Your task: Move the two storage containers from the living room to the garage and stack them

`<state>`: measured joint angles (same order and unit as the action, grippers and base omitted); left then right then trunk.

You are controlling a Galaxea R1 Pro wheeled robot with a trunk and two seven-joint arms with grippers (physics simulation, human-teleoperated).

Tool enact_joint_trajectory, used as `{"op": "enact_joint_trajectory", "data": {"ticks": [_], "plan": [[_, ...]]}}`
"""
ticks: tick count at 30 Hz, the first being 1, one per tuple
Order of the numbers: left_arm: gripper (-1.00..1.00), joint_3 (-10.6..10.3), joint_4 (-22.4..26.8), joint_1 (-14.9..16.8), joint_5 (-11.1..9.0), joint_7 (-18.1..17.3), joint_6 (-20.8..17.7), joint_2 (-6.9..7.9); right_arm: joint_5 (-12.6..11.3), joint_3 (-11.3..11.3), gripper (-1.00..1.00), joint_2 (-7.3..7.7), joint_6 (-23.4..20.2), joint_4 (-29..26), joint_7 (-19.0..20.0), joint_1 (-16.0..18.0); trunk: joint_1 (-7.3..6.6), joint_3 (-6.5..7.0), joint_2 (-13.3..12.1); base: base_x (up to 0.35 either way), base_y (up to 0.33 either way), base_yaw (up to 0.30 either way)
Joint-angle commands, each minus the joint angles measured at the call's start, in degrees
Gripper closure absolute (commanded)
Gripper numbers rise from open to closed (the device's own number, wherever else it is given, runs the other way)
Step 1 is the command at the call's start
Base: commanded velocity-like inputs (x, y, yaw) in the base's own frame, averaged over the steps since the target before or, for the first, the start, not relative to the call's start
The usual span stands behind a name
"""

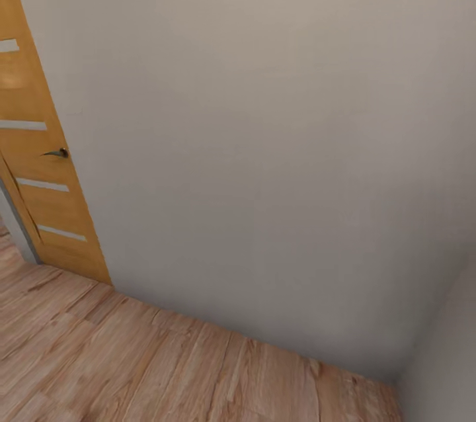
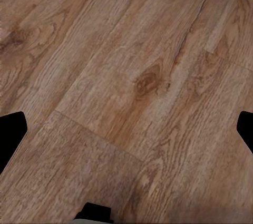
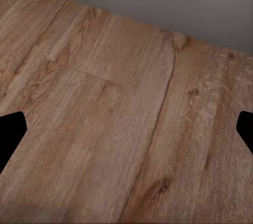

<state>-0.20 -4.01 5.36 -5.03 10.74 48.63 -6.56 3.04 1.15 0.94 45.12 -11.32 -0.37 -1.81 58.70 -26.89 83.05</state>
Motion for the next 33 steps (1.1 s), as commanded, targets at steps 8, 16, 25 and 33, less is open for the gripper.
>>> {"op": "enact_joint_trajectory", "data": {"ticks": [8, 16, 25, 33], "plan": [[-1.00, -0.06, -0.21, 0.09, -0.43, -0.28, 0.32, -0.04, 0.13, 0.08, -1.00, 0.02, 0.05, -0.11, -0.07, -0.03, 0.03, -0.05, 0.03, 0.122, 0.085, 0.241], [-1.00, -0.12, -0.21, 0.09, -0.42, -0.28, 0.32, -0.04, 0.13, 0.08, -1.00, 0.02, 0.05, -0.11, -0.07, -0.03, 0.03, -0.05, 0.03, 0.004, 0.003, 0.294], [-1.00, -0.15, -0.21, 0.09, -0.42, -0.28, 0.32, -0.04, 0.13, 0.08, -1.00, 0.02, 0.05, -0.11, -0.07, -0.03, 0.03, -0.05, 0.03, 0.000, 0.000, 0.296], [-1.00, -0.17, -0.21, 0.09, -0.46, -0.28, 0.32, -0.04, 0.13, 0.01, -1.00, 0.02, 0.05, -0.11, -0.11, -0.03, 0.03, -0.05, 0.03, 0.000, 0.000, 0.296]]}}
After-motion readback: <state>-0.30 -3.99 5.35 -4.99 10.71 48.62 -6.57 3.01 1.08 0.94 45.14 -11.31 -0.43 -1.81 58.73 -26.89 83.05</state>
